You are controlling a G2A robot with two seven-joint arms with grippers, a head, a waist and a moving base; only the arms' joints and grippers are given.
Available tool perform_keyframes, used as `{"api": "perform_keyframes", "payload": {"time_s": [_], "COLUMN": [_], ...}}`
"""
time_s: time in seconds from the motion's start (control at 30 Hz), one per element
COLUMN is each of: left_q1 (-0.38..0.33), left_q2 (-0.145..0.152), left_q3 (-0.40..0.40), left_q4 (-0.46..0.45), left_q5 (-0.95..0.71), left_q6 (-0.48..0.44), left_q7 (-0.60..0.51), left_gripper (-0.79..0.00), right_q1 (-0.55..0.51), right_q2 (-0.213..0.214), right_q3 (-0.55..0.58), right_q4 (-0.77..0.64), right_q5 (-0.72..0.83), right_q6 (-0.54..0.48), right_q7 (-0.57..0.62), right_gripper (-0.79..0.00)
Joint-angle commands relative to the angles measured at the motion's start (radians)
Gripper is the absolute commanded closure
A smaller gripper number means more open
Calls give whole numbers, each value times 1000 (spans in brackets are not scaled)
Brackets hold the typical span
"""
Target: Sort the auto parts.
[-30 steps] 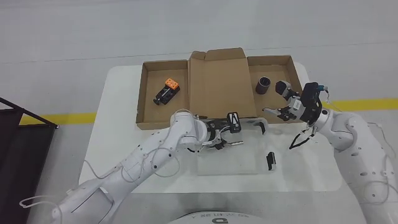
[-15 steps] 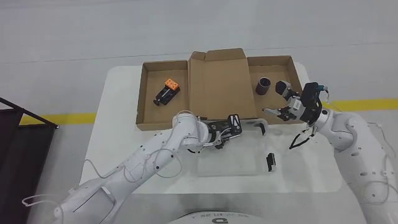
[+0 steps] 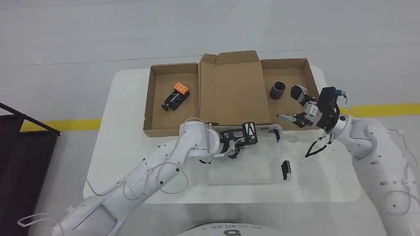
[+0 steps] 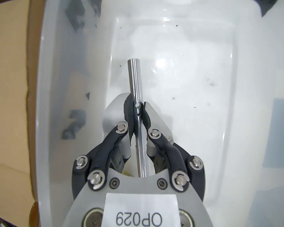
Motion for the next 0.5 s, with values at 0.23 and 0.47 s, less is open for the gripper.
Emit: {"api": "perform_keyframes", "payload": {"time_s": [0.23,0.47], "left_q1": [91,132], "left_q2": [56,82], "left_q3": [-136,-195], "left_q4": [-164,-215], "left_q5": [-97,-163], "left_q6": [-87,-120], "left_q7": [-34,-50], "left_gripper": [0,0], "right_q1": [0,0], "right_q2": [0,0], "right_q3": [0,0], "right_q4": [0,0], "right_q5": [0,0], "right_q6": [0,0], "right_q7": [0,0], "right_gripper": [-785,-785]}}
